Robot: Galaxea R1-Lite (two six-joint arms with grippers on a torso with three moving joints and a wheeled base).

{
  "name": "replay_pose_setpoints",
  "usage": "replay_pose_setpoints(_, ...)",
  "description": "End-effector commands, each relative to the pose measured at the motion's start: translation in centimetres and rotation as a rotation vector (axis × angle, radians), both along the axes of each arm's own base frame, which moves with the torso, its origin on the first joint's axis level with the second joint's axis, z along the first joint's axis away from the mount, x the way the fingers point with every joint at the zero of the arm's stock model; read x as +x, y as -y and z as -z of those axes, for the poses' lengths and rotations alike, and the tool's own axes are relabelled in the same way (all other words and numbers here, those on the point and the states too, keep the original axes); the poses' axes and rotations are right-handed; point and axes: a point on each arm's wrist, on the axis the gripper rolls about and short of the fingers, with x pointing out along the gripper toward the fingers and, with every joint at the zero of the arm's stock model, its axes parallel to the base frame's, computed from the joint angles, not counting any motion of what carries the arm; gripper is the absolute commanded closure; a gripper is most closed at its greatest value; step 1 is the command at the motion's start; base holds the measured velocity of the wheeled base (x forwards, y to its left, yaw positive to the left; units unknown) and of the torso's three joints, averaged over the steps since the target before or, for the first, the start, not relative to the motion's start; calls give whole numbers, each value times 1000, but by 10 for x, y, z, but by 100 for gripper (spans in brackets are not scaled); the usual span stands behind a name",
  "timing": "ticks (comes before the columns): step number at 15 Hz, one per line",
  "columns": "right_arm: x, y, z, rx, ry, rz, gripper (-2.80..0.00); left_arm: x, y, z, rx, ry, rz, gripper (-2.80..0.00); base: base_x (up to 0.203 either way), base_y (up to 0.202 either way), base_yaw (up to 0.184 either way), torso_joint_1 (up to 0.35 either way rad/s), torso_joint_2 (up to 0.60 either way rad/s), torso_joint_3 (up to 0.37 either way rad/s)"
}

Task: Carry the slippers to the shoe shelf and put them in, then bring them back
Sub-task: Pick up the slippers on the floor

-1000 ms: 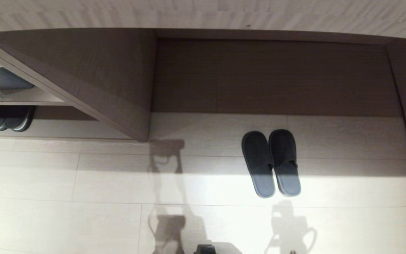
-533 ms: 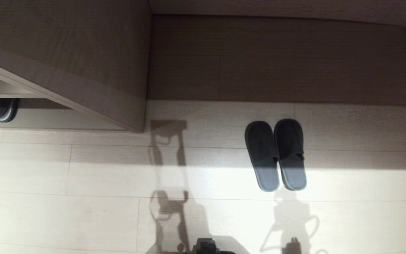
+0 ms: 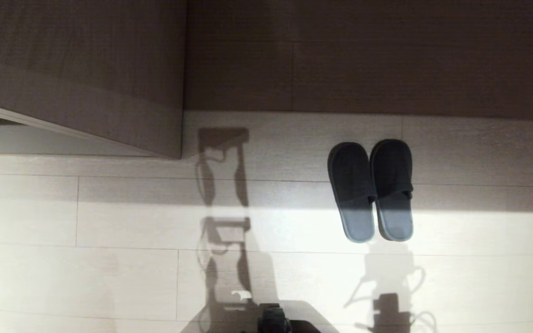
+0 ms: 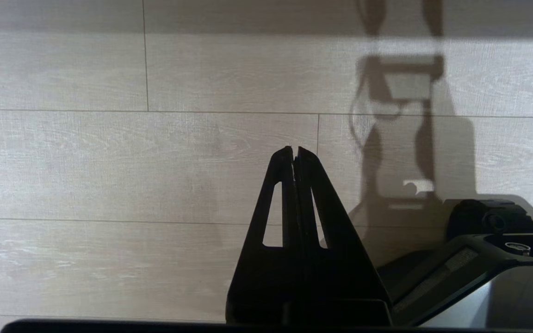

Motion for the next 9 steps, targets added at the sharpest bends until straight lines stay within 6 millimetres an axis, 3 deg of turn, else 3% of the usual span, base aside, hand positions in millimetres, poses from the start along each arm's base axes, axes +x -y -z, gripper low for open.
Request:
replay_pose_setpoints(1, 0, 0, 0, -1, 1, 0, 0, 0, 0, 0, 0, -2, 0, 0, 0, 0, 0, 2, -2, -193)
replay_pose_setpoints(9, 0, 0, 0, -1, 1, 0, 0, 0, 0, 0, 0, -2, 0, 0, 0, 0, 0, 3, 2, -200)
